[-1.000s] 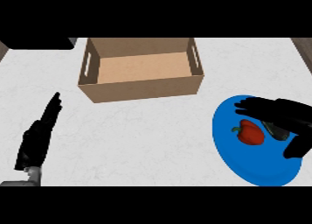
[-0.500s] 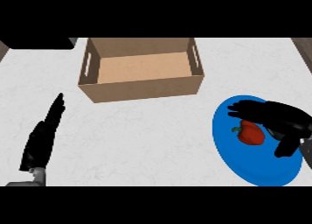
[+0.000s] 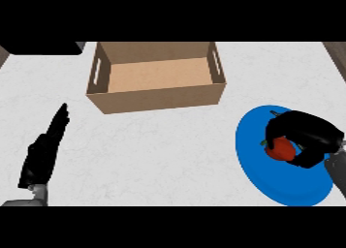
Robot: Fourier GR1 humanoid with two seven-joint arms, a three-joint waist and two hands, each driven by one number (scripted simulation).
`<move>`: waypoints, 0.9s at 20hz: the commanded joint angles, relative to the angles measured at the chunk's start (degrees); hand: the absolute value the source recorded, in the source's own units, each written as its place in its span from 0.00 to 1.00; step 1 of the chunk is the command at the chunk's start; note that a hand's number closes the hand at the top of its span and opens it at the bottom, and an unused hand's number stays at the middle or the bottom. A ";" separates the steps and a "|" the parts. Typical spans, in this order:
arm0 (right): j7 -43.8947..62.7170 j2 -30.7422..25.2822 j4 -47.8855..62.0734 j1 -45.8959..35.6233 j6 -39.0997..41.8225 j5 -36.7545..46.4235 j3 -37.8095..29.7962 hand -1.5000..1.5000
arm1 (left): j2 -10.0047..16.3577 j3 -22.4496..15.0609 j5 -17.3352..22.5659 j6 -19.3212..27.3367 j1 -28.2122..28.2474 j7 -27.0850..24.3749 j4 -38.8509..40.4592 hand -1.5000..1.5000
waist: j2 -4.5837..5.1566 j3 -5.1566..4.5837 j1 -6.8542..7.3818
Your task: Pick the bell pepper from the plate and place it in the cardboard box
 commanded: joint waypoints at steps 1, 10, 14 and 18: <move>-1.85 2.25 1.87 -2.75 -3.50 0.17 -2.52 1.00 | -2.23 -1.97 -3.11 2.03 -1.27 1.36 -1.14 0.50 | 0.04 0.02 0.10; 1.92 2.23 27.09 -28.50 -4.22 5.18 -6.26 1.00 | -2.28 -4.83 -2.31 -1.93 -5.43 -0.05 -0.85 0.50 | 3.51 0.28 9.03; -0.01 1.69 33.63 -35.40 -5.97 4.88 -8.42 1.00 | -3.00 -5.64 -3.03 -1.34 -5.34 0.82 -1.38 0.50 | 3.29 0.30 9.22; -0.72 3.00 40.17 -39.79 -10.13 4.84 -10.38 1.00 | -3.51 -5.01 -2.59 -0.94 -5.84 0.56 -0.83 0.50 | 3.21 0.26 8.73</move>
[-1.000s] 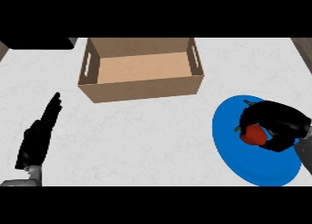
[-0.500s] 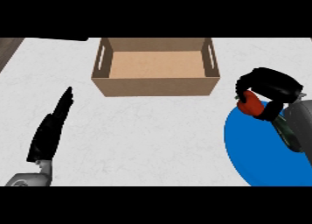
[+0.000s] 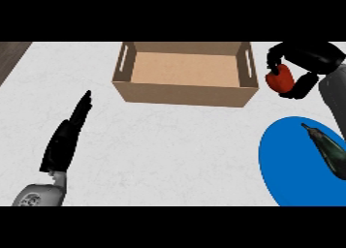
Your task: Pick the bell pepper from the plate and place it in the cardboard box
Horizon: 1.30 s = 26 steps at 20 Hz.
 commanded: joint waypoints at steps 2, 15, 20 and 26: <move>-4.62 -1.03 8.56 -7.87 -0.23 -2.96 -4.56 1.00 | 0.66 1.38 0.32 0.07 -0.43 -0.40 0.63 0.50 | -0.14 -0.02 -0.50; -17.51 2.61 17.21 -21.28 19.54 -17.83 -12.36 1.00 | 0.74 2.09 1.11 -0.63 1.05 -0.49 1.85 0.50 | -1.40 -0.15 -2.60; -14.30 5.67 19.92 -26.58 20.01 -18.88 -11.62 1.00 | -0.05 2.48 0.64 0.49 -1.64 0.32 2.50 0.50 | -1.07 -0.23 -2.88; -9.97 11.46 22.49 -30.56 17.66 -18.21 -9.72 1.00 | 0.97 3.06 0.59 0.05 -0.84 2.89 0.53 0.50 | -1.65 -0.25 -3.85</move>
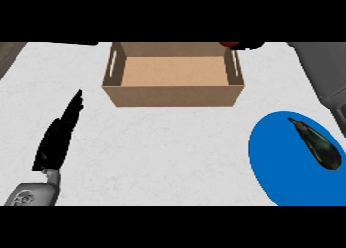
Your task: Pick the bell pepper from the plate and place it in the cardboard box
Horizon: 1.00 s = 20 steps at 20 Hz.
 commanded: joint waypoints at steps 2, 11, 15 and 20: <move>-0.03 5.14 2.74 -5.00 4.60 0.34 1.06 1.00 | 0.94 1.38 0.82 -1.03 0.81 -2.94 2.00 0.50 | 0.05 -0.11 -0.15; 4.79 12.81 6.91 -5.72 -0.59 3.45 4.02 1.00 | 0.63 0.89 0.56 -0.96 3.11 -1.81 -1.63 0.50 | 0.13 -0.09 0.12; 9.96 19.97 8.22 -5.15 -5.32 5.61 6.05 1.00 | 0.21 0.26 0.02 -1.01 3.10 -1.52 -1.48 0.50 | -0.01 -0.11 -0.23; 13.99 20.15 10.49 -5.46 -4.19 3.77 4.39 0.00 | -1.33 -0.59 -2.05 0.92 0.89 -1.82 0.85 0.50 | 0.23 -0.13 0.18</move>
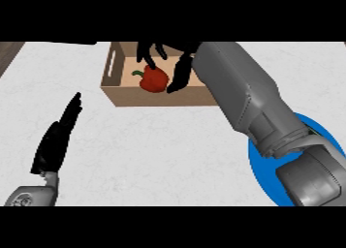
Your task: Pick the bell pepper from the plate and place it in the cardboard box
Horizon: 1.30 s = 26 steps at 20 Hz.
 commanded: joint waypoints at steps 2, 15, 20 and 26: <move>2.55 1.58 1.25 0.27 -0.79 -0.76 -0.52 0.00 | 0.76 0.95 0.71 -1.04 -1.63 0.90 0.19 0.50 | 0.02 0.01 0.48; 6.31 -1.46 2.00 0.89 3.90 -19.09 -18.75 0.00 | -1.81 -0.85 -0.36 0.24 -1.01 -0.21 -0.01 0.50 | 0.90 0.04 0.77; 10.48 -7.17 2.85 0.35 8.69 -24.66 -24.34 0.00 | -0.52 -0.67 -0.89 -0.18 1.12 -1.17 -1.26 0.50 | 0.73 0.06 1.27; 12.54 -15.71 2.03 2.68 6.72 -26.45 -26.55 0.00 | -0.43 -0.62 -1.16 -0.23 -2.26 -0.53 -1.09 0.50 | 2.61 0.14 2.48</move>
